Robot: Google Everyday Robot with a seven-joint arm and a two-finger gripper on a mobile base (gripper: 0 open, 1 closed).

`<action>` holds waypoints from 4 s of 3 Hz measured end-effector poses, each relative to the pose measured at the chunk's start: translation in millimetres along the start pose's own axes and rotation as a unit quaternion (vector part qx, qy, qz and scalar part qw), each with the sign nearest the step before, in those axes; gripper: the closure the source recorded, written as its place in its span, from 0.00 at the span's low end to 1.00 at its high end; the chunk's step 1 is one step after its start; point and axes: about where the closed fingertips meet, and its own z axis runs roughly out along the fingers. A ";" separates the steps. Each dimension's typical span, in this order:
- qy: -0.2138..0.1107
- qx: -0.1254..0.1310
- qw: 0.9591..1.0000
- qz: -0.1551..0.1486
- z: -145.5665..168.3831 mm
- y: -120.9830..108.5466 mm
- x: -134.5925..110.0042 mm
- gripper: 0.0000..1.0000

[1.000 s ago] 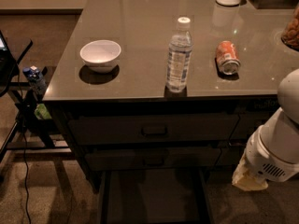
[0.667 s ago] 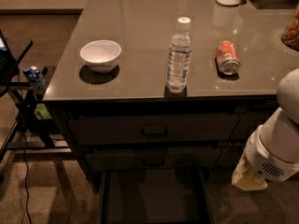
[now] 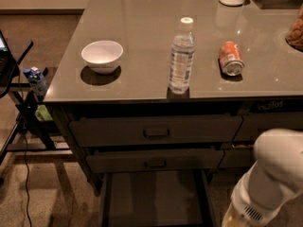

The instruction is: Close bottom drawer

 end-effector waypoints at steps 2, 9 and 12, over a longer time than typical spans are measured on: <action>0.011 -0.057 0.998 0.034 73.2 7.0 15.4 1.00; -0.046 -0.169 0.970 0.166 281.0 -22.7 18.7 1.00; -0.106 -0.204 0.947 0.222 367.4 -71.8 1.7 1.00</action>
Offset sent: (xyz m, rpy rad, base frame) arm -0.0226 0.0059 -0.0558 0.0210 0.0964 -0.0398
